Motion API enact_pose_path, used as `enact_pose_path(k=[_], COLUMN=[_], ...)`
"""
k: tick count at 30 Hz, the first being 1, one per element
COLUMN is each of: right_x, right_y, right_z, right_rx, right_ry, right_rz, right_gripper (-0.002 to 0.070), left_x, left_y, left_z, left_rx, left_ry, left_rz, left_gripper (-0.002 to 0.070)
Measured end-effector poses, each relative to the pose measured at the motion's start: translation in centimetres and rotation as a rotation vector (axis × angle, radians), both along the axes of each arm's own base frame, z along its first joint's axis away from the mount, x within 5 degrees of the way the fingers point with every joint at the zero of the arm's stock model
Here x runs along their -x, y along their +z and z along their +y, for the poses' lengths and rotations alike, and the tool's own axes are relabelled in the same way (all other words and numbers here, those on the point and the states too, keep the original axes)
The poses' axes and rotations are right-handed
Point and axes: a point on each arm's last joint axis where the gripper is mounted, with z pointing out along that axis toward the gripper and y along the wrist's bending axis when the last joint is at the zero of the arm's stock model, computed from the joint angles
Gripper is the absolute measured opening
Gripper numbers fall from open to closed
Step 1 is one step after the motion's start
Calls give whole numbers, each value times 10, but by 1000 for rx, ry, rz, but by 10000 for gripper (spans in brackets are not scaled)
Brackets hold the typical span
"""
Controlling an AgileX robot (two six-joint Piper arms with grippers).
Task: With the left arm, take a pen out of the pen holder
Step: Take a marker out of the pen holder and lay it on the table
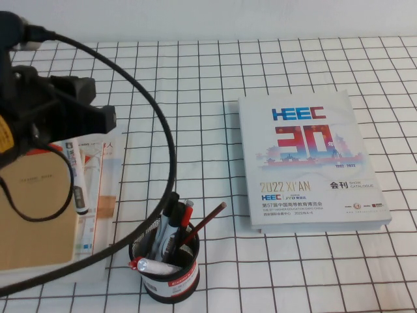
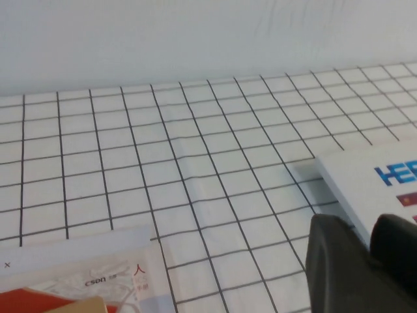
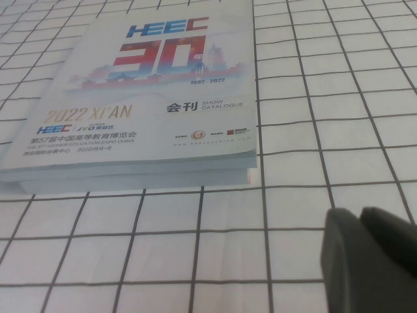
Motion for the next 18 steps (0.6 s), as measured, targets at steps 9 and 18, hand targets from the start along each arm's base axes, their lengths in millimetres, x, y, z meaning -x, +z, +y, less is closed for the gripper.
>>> enact_pose_path(k=[9, 18], right_x=[0, 0], right_y=[0, 0], right_z=[0, 0], right_rx=[0, 0], right_ry=[0, 0], right_rz=[0, 0], right_gripper=[-14, -14], left_x=[-23, -63], left_y=[-5, -4], left_z=[-24, -45], left_rx=[-166, -319], left_ry=[-80, -55], left_rz=[226, 433], left_gripper=[78, 78])
